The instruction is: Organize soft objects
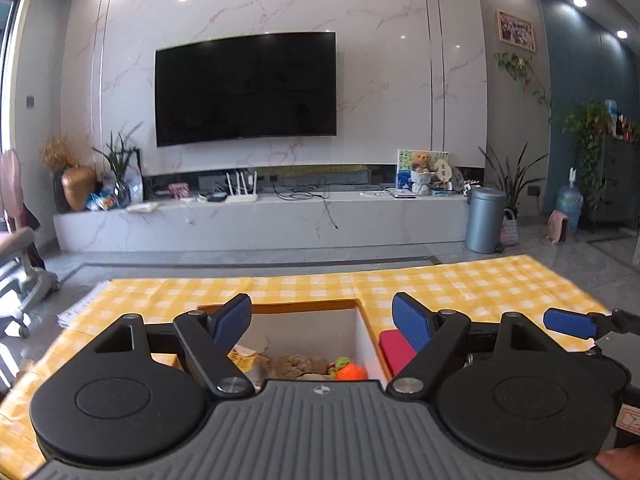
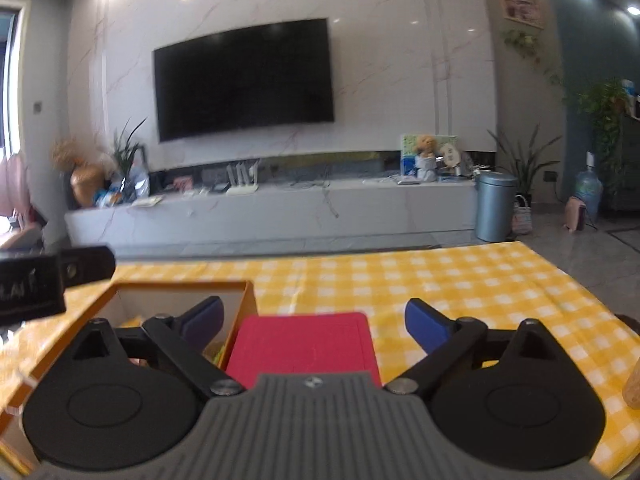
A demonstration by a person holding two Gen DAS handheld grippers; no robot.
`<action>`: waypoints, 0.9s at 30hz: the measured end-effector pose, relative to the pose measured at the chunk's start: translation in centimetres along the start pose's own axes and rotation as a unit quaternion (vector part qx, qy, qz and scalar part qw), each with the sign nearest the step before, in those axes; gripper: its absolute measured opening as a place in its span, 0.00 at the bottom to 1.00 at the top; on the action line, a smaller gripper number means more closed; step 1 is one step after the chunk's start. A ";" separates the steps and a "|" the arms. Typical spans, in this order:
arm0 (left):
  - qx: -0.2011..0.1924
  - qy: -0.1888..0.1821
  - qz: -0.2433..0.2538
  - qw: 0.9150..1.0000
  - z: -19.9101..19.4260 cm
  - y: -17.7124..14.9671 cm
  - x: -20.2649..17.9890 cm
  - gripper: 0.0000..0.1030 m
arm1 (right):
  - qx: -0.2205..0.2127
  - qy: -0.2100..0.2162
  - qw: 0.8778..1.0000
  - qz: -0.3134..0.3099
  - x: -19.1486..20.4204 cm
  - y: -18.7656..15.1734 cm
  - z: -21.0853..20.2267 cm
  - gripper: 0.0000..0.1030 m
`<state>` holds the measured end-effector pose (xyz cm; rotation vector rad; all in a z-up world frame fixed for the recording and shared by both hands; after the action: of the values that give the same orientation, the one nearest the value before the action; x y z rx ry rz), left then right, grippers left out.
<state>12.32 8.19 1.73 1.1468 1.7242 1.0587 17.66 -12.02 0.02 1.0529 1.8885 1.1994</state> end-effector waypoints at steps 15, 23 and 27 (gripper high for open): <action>0.030 0.014 -0.044 0.998 0.8 -4.1 0.9 0.92 | 0.011 0.044 0.997 -0.064 3.5 -1.9 -0.1 0.91; 0.035 0.022 -0.040 0.998 1.0 -4.7 0.4 0.92 | 0.039 0.049 0.997 -0.041 3.0 -3.0 0.6 0.91; 0.036 0.024 -0.037 0.998 0.9 -4.7 0.6 0.92 | 0.044 0.045 0.997 -0.041 3.0 -3.2 0.5 0.91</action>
<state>11.60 7.80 -3.05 1.0999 1.8404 0.9932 15.83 -10.00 -3.49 0.9722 2.0509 1.1436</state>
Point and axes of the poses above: each gripper's, at about its wrist camera, not at the fingertips, and z roughly the way its jaws point, x to its left, y to its top, the point moved 9 cm from there along z, roughly the way its jaws point, and after that the axes turned 13 degrees about -z, right-handed, at the moved point
